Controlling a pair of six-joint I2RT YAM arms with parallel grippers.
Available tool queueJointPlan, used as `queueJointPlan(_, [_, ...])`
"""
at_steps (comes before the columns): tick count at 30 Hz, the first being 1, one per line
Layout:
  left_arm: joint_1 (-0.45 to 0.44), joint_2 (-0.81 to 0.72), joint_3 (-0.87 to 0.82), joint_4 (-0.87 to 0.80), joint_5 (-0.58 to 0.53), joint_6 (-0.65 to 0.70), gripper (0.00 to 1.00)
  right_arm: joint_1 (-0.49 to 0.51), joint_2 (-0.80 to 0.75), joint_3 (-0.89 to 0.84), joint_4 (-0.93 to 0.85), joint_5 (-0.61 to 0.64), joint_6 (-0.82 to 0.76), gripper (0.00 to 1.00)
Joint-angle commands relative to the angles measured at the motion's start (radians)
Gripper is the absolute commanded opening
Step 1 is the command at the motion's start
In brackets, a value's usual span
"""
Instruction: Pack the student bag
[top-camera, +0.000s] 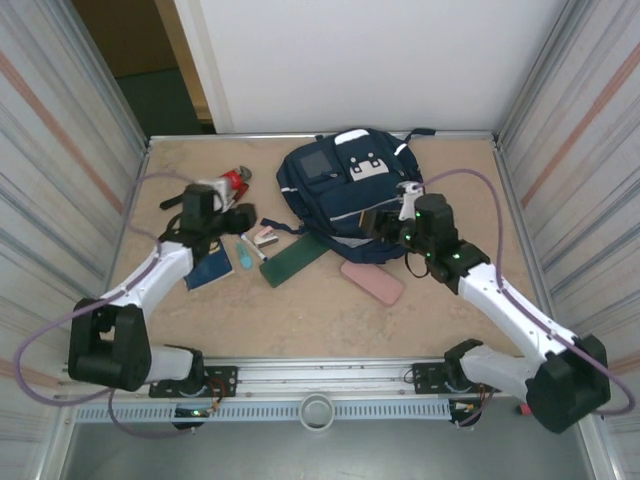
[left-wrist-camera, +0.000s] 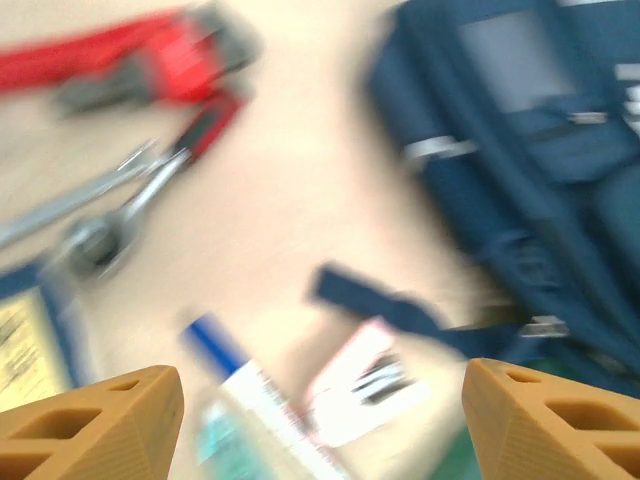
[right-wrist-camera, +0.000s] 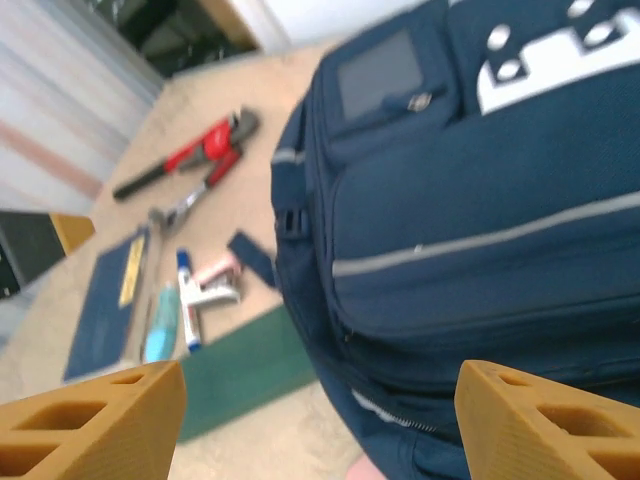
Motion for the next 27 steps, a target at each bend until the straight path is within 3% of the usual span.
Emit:
queueJointPlan(1, [0.034, 0.009, -0.035, -0.054, -0.012, -0.145, 0.74, 0.017, 0.064, 0.051, -0.053, -0.045, -0.066, 0.71])
queueJointPlan(8, [0.119, 0.121, -0.056, -0.091, -0.005, -0.175, 0.73, 0.027, 0.135, 0.051, -0.014, -0.079, -0.040, 0.70])
queueJointPlan(11, [0.125, 0.107, -0.126, -0.060, -0.004, -0.211, 0.73, 0.027, 0.141, 0.049, -0.023, -0.063, -0.040, 0.70])
queueJointPlan(16, [0.112, 0.105, -0.237, 0.004, 0.089, -0.293, 0.71, 0.025, 0.160, 0.069, -0.055, -0.069, -0.039, 0.71])
queueJointPlan(19, [0.040, 0.021, -0.320, 0.012, 0.057, -0.361, 0.70, 0.025, 0.173, 0.086, -0.083, -0.074, -0.041, 0.71])
queueJointPlan(24, [-0.219, -0.229, -0.384, -0.146, -0.121, -0.499, 0.71, 0.027, 0.194, 0.112, -0.121, -0.094, -0.050, 0.71])
queueJointPlan(27, [-0.262, -0.406, -0.390, -0.251, -0.216, -0.520, 0.71, 0.049, 0.208, 0.120, -0.107, -0.133, -0.065, 0.71])
